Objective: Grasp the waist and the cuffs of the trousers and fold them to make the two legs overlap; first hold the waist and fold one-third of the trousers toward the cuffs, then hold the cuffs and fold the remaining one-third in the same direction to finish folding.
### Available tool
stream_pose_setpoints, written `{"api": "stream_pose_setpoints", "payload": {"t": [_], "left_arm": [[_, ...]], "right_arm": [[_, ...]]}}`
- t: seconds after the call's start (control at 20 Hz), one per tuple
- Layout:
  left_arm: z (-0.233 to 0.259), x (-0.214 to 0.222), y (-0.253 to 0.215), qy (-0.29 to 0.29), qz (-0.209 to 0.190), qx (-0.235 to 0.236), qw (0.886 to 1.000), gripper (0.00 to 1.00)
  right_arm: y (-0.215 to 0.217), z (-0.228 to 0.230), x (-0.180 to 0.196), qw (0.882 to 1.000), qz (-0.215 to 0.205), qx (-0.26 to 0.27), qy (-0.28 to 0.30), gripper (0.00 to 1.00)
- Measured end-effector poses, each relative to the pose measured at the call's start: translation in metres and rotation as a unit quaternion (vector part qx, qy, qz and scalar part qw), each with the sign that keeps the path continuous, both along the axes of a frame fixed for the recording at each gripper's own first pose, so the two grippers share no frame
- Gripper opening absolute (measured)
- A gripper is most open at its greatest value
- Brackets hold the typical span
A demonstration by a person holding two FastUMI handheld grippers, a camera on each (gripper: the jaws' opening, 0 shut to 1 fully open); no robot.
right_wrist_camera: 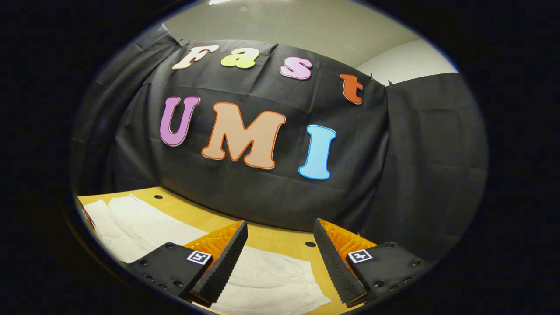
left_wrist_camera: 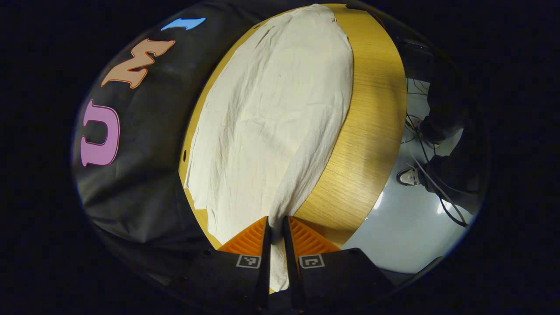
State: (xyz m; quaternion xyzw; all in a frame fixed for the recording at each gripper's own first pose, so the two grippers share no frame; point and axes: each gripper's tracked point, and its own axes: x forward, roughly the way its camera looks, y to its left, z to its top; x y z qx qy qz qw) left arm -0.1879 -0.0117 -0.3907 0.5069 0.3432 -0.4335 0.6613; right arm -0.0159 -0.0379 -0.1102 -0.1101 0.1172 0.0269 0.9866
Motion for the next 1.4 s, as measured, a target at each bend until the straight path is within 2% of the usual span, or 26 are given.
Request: {"api": "stream_pose_setpoints", "payload": {"t": [0.05,0.1,0.35,0.5,0.7,0.85,1.25,1.4], "left_arm": [[-0.001,-0.001,0.000,0.003,0.001,0.002,1.000,0.12],[-0.001,-0.001,0.001,0.003,0.003,0.004,1.000,0.02],[-0.001,0.000,-0.001,0.002,0.009,0.008,1.000,0.00],[-0.002,0.001,0.001,0.003,0.017,0.010,1.000,0.00],[-0.003,0.003,0.002,-0.016,0.016,0.023,0.999,0.00],[-0.004,0.004,0.003,-0.023,0.021,0.028,0.999,0.00],[-0.006,0.005,0.006,-0.036,0.033,0.043,0.998,0.00],[-0.005,0.004,0.006,-0.040,0.041,0.047,0.997,0.00]], "right_arm": [[-0.006,-0.005,-0.003,1.000,0.002,-0.010,0.006,0.97],[-0.013,-0.007,-0.006,1.000,0.006,-0.024,0.010,0.97],[-0.043,-0.038,-0.029,0.991,0.043,-0.121,0.047,0.97],[-0.060,-0.066,-0.046,0.977,0.074,-0.186,0.071,0.97],[-0.078,-0.112,-0.069,0.960,0.107,-0.230,0.121,0.97],[-0.084,-0.140,-0.083,0.939,0.148,-0.272,0.152,0.97],[-0.093,-0.212,-0.114,0.867,0.257,-0.373,0.206,0.99],[-0.096,-0.233,-0.124,0.843,0.290,-0.393,0.226,0.98]]}}
